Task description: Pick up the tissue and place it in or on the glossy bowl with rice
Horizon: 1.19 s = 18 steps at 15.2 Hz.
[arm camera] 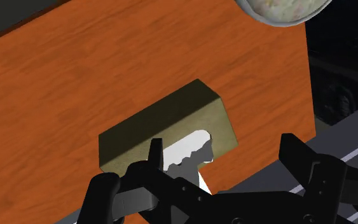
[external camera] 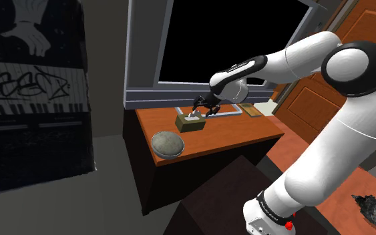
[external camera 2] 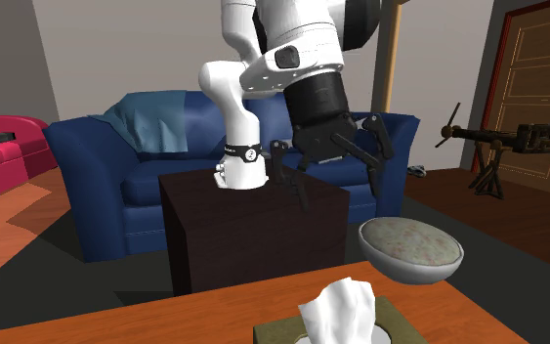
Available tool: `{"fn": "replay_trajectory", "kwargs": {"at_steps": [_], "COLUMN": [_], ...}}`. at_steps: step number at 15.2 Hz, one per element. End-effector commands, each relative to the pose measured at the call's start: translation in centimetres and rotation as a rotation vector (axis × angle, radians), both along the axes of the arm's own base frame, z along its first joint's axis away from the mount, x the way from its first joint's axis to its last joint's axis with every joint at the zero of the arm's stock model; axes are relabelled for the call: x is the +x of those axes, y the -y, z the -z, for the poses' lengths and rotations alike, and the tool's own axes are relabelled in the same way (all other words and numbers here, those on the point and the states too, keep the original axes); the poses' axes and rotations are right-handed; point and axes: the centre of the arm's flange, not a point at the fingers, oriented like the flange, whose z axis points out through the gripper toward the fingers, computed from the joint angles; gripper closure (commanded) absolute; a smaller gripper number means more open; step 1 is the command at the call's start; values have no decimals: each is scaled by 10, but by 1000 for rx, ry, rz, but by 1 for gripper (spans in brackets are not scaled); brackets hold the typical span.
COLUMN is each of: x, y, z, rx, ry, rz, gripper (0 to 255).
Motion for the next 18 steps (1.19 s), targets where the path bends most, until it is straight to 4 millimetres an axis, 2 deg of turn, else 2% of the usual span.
{"fn": "replay_trajectory", "kwargs": {"at_steps": [1,5,13,18], "x": [13,43,59,59], "y": [9,28,24,24], "z": [17,51,90,90], "rx": [17,48,49,49], "ry": [24,71,73,73], "rz": [41,114,117,117], "gripper": [0,0,0,0]}}
